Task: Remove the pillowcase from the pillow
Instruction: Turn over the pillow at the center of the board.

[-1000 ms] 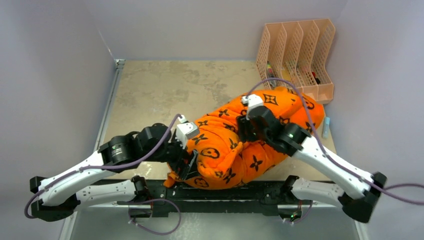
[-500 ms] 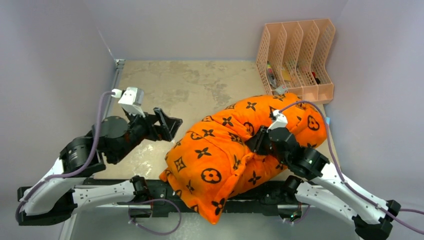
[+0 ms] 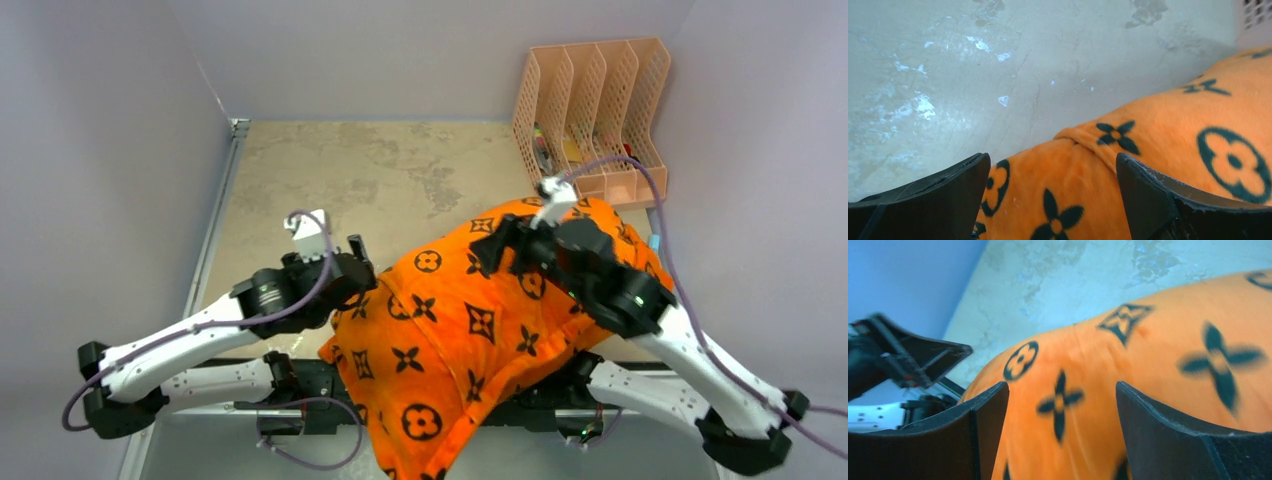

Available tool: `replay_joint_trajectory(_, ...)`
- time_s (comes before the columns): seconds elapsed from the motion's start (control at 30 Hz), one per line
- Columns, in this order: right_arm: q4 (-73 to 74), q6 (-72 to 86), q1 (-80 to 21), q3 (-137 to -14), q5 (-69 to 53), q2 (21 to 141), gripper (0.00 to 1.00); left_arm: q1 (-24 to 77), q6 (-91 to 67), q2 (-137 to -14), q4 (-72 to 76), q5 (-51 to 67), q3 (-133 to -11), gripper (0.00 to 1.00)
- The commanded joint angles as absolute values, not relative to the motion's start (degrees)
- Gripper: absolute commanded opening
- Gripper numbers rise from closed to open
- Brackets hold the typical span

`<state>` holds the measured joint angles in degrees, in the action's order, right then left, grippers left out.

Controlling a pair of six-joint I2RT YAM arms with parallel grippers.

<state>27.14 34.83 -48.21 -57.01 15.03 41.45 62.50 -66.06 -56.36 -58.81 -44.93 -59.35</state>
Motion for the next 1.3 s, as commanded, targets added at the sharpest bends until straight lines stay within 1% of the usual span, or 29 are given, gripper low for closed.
replay_joint_trajectory(0.0,32.2,25.6,-48.2,-65.4,9.5,58.2,0.81,62.1,-73.1,-49.0,-55.3,-44.6,-55.6,0.95)
replay_joint_trajectory(0.1,39.2,25.4,-48.3,-64.8,9.5,65.0,0.81,62.1,-74.1,-48.4,-53.2,-39.5,-51.4,0.94)
replay_joint_trajectory(0.2,39.0,26.7,-48.5,-57.2,6.0,66.8,0.81,62.1,-74.7,-48.1,-49.6,-34.8,-47.8,0.93)
replay_joint_trajectory(0.23,38.3,27.3,-48.6,-54.6,4.7,67.0,0.78,62.1,-74.3,-48.0,-47.8,-33.1,-46.6,0.94)
replay_joint_trajectory(0.3,36.1,29.1,-48.7,-50.1,2.8,66.8,0.59,62.1,-73.4,-47.8,-44.0,-30.1,-44.3,0.95)
replay_joint_trajectory(0.37,33.2,30.8,-48.7,-46.3,2.1,65.8,0.37,62.1,-73.9,-48.6,-40.7,-27.7,-42.4,0.95)
replay_joint_trajectory(0.43,31.1,31.6,-48.7,-45.9,3.0,64.4,0.14,62.1,-74.0,-50.0,-36.0,-24.6,-40.8,0.93)
replay_joint_trajectory(0.47,30.5,31.7,-48.7,-46.6,3.9,63.7,0.06,62.1,-73.1,-50.6,-32.6,-22.4,-39.7,0.85)
replay_joint_trajectory(0.5,29.9,31.6,-48.7,-47.9,4.9,62.9,0.01,62.1,-72.3,-51.1,-28.3,-20.2,-38.7,0.69)
replay_joint_trajectory(0.53,29.6,31.1,-48.7,-49.7,6.4,62.1,0.00,62.1,-72.1,-51.5,-24.3,-18.9,-37.9,0.51)
replay_joint_trajectory(0.57,28.9,30.5,-48.7,-51.6,7.8,61.5,0.00,62.0,-72.5,-51.9,-21.3,-18.7,-37.5,0.19)
replay_joint_trajectory(0.6,27.9,29.6,-48.7,-53.9,9.4,60.6,0.00,61.6,-72.7,-52.4,-19.3,-19.0,-37.5,0.00)
replay_joint_trajectory(0.67,26.4,27.4,-48.7,-58.7,12.0,59.5,0.00,58.2,-70.8,-54.0,-17.8,-17.9,-39.2,0.00)
replay_joint_trajectory(0.77,24.3,23.4,-48.6,-66.3,13.6,59.3,0.00,50.3,-64.9,-56.0,-20.0,-13.9,-44.6,0.00)
replay_joint_trajectory(0.87,21.6,19.2,-48.6,-71.9,17.3,60.7,0.00,41.5,-55.9,-59.0,-24.6,-10.9,-54.4,0.00)
replay_joint_trajectory(0.97,20.3,15.5,-48.6,-76.8,21.5,63.5,0.00,32.6,-47.7,-64.5,-28.3,-7.2,-65.8,0.00)
replay_joint_trajectory(1.03,20.5,13.2,-48.6,-80.4,23.1,65.5,0.00,28.5,-44.4,-68.6,-29.4,-4.9,-72.5,0.00)
replay_joint_trajectory(1.1,19.5,11.5,-48.5,-82.5,25.8,67.0,0.00,26.6,-42.6,-72.8,-30.2,-4.0,-77.9,0.00)
replay_joint_trajectory(1.17,17.4,9.9,-48.4,-82.6,27.8,67.9,0.00,26.5,-42.1,-75.6,-29.5,-3.3,-79.2,0.00)
replay_joint_trajectory(1.27,18.6,9.7,-48.3,-83.2,24.8,70.4,0.00,26.5,-43.6,-76.3,-28.0,-2.1,-72.2,0.00)
